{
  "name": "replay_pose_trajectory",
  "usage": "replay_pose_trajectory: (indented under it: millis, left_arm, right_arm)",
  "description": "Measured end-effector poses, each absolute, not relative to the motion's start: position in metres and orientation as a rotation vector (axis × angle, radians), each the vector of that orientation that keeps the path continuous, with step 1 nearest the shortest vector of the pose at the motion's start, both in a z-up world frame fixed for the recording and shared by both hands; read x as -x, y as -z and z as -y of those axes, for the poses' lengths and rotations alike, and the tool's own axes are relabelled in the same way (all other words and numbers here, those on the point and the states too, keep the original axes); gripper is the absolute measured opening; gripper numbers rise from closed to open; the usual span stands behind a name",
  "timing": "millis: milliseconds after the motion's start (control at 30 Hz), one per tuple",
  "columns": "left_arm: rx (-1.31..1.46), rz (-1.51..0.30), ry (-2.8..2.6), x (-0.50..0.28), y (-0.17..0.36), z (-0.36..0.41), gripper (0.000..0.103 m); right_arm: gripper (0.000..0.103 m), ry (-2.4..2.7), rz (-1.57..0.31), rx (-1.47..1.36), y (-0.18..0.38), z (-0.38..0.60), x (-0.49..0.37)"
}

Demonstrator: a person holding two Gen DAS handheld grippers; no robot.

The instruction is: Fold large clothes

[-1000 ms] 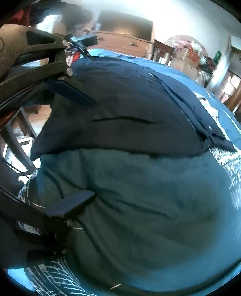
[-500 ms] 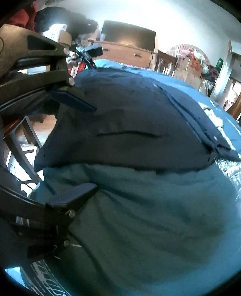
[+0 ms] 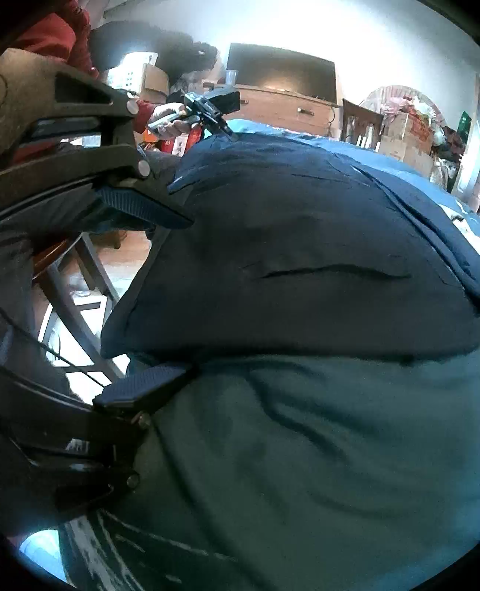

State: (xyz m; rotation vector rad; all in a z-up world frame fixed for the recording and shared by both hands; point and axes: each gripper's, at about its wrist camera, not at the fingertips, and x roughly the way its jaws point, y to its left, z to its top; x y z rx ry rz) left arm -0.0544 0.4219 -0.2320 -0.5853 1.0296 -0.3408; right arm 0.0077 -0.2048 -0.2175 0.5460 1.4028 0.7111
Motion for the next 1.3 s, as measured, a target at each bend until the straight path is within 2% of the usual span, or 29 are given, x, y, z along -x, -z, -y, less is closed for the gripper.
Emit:
replay_pose_trajectory:
  millis: [100,200,300,667,700,733,767,800,933,1033,1167,1300]
  left_arm:
    - [0.587,-1.030,0.340,0.054,0.231,-0.422,0.038]
    - [0.572,-1.035,0.338,0.053,0.230,-0.420,0.038]
    - [0.556,-1.037,0.339,0.054,0.229,-0.418,0.037]
    - [0.470,-1.048,0.318,0.054,0.223,-0.402,0.037]
    - [0.474,-1.051,0.315,0.054,0.223,-0.402,0.036]
    - [0.473,-1.052,0.300,0.054,0.222,-0.402,0.026]
    - [0.482,-1.058,0.281,0.053,0.221,-0.401,0.003]
    - [0.506,-1.057,0.277,0.052,0.219,-0.401,0.002]
    - [0.663,-0.919,0.374,0.052,0.163,-0.397,0.001]
    - [0.749,-0.811,0.424,0.028,0.123,-0.401,0.001]
    - [0.812,-0.720,0.435,-0.062,0.077,-0.408,0.002]
    - [0.813,-0.751,0.364,-0.163,0.080,-0.423,0.004]
  right_arm:
    - [0.073,-0.801,-1.335,-0.654,0.207,0.203,-0.009]
    - [0.073,-0.782,-1.320,-0.625,0.205,0.201,-0.018]
    - [0.057,-0.742,-1.345,-0.588,0.214,0.204,-0.023]
    - [0.059,-0.757,-1.336,-0.512,0.207,0.189,-0.003]
    - [0.052,-0.754,-1.331,-0.499,0.205,0.186,-0.002]
    - [0.031,-0.739,-1.322,-0.473,0.201,0.186,-0.001]
    - [0.016,-0.729,-1.308,-0.461,0.196,0.186,0.000]
    - [0.006,-0.738,-1.279,-0.496,0.186,0.190,0.001]
    - [0.003,-0.840,-1.127,-0.691,0.134,0.207,0.000]
    - [0.003,-0.883,-1.050,-0.777,0.101,0.208,-0.035]
    - [0.003,-0.866,-0.988,-0.880,0.079,0.213,-0.121]
    - [0.006,-0.759,-1.000,-0.925,0.090,0.216,-0.237]
